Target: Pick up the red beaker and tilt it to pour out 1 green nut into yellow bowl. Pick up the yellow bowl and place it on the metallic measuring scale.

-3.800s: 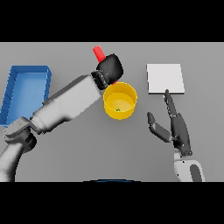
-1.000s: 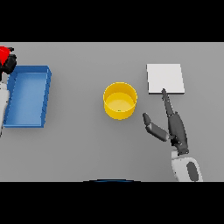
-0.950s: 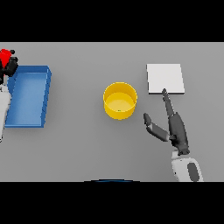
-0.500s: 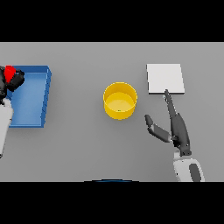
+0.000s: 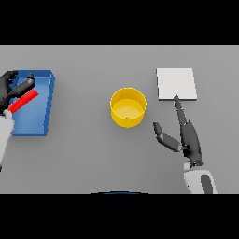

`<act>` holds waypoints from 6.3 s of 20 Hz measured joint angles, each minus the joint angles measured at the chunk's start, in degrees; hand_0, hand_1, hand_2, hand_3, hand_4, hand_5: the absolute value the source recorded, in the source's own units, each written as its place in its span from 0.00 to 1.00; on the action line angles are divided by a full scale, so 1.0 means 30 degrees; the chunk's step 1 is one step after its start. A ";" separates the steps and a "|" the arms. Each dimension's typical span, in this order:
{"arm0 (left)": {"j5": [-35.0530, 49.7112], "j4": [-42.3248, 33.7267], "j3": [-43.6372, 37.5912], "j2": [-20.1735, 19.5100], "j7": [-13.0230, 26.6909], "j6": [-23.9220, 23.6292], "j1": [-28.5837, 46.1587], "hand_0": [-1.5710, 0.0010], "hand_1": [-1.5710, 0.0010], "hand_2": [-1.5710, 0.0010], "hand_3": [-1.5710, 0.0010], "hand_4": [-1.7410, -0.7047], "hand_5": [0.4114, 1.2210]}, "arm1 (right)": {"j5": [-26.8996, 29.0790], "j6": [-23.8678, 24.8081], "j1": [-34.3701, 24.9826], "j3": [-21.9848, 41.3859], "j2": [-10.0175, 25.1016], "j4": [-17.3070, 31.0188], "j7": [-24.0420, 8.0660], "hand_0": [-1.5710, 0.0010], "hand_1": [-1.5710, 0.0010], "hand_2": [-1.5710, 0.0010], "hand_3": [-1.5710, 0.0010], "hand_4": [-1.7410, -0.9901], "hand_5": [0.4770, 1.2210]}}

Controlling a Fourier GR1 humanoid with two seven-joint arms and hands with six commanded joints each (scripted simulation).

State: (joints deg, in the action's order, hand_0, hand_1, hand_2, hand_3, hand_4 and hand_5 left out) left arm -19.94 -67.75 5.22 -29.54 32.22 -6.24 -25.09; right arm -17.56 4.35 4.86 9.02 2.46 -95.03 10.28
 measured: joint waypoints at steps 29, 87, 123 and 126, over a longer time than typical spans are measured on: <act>0.0049 0.0126 -0.0025 -0.0184 -0.1687 -0.0290 0.0206 1.00 1.00 1.00 1.00 0.96 0.35 | -1.0362 -0.8974 -1.3149 0.8854 0.6984 0.7429 0.0545 1.00 1.00 1.00 1.00 0.69 0.33; -0.0014 -0.0117 -0.0135 -0.0753 -0.1479 0.0104 -0.0121 1.00 1.00 1.00 1.00 0.97 0.36 | -0.8720 -1.0998 -1.7085 0.6059 0.9293 0.9976 -0.1913 0.00 0.00 0.03 0.24 0.00 1.00; -0.0256 0.0159 -0.0097 -0.0771 -0.1479 0.0025 -0.0085 1.00 1.00 1.00 1.00 0.98 0.31 | -0.9548 -0.7496 -1.7483 0.5323 0.8735 1.7888 0.1442 0.93 0.94 0.92 0.79 0.27 0.46; -0.0286 0.0169 -0.0072 -0.0761 -0.1547 -0.0016 0.0039 1.00 1.00 1.00 1.00 0.98 0.31 | -0.9515 -0.7350 -1.7496 0.5191 0.8604 1.7963 0.0991 0.97 0.97 0.96 0.84 0.30 0.42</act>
State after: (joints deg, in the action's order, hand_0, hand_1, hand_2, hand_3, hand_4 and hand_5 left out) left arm -20.79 -67.24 5.00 -31.82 27.58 -6.29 -24.97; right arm -46.11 -17.70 -47.63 24.60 28.27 -41.14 13.26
